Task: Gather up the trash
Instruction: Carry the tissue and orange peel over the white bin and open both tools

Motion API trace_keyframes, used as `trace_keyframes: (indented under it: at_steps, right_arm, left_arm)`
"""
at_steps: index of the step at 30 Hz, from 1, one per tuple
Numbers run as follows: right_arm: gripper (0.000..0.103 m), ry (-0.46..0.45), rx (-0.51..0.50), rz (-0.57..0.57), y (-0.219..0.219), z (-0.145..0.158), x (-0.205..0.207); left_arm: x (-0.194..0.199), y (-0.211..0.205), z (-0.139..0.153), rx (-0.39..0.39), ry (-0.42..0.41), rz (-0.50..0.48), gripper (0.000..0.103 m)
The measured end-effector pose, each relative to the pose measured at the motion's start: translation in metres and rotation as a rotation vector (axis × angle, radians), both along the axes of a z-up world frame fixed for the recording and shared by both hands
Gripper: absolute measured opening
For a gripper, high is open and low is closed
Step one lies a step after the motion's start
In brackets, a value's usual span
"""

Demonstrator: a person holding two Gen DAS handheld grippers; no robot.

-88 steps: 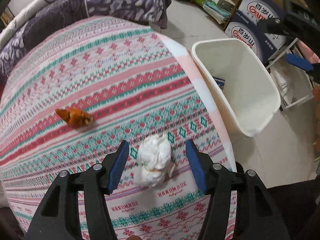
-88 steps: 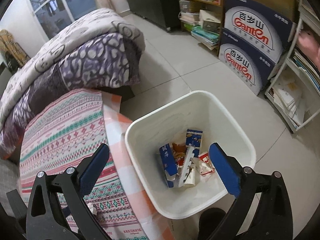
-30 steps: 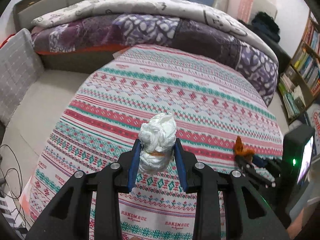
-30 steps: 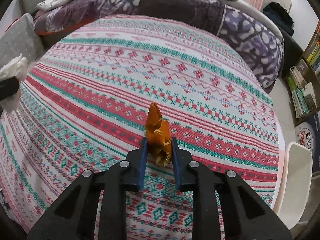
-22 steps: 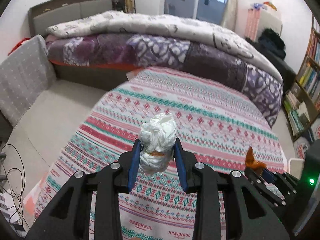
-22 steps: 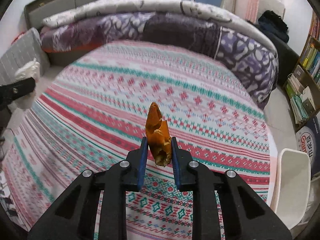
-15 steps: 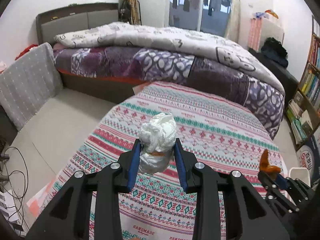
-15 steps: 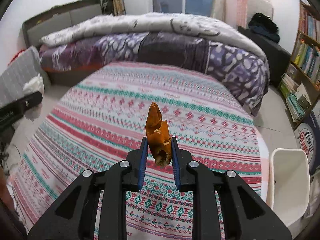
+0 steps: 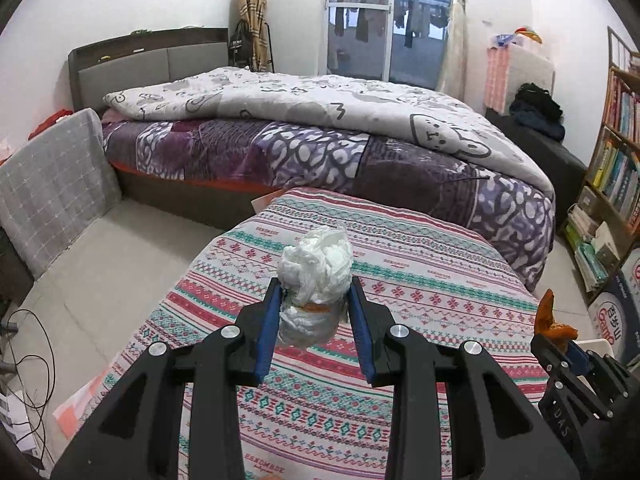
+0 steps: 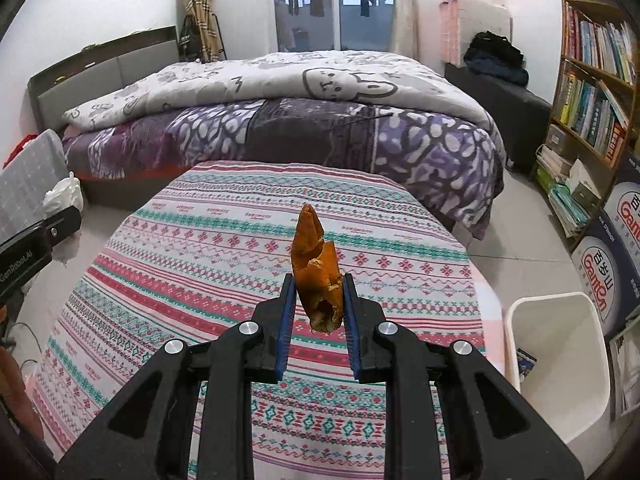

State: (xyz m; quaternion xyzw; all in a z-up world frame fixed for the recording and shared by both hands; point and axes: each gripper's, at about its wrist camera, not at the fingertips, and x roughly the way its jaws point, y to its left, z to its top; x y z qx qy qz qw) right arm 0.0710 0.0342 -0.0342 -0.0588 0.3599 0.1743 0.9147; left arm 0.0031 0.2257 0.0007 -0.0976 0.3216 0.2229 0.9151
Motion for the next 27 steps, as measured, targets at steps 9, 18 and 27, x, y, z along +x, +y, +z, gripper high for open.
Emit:
trace_keyframes:
  at_steps: [9, 18, 27]
  right_arm:
    - [0.022, -0.006, 0.003, -0.045, -0.025, 0.005, 0.003]
    - [0.022, -0.006, 0.01, -0.093, -0.049, 0.01, 0.008]
    - [0.022, -0.006, 0.007, -0.138, -0.075, 0.012, 0.011]
  left_arm:
    - [0.012, -0.025, 0.004, -0.013, -0.007, -0.041, 0.033]
    - [0.025, -0.052, 0.005, -0.021, -0.006, -0.085, 0.033]
    - [0.037, -0.082, 0.006, -0.017, -0.008, -0.139, 0.033]
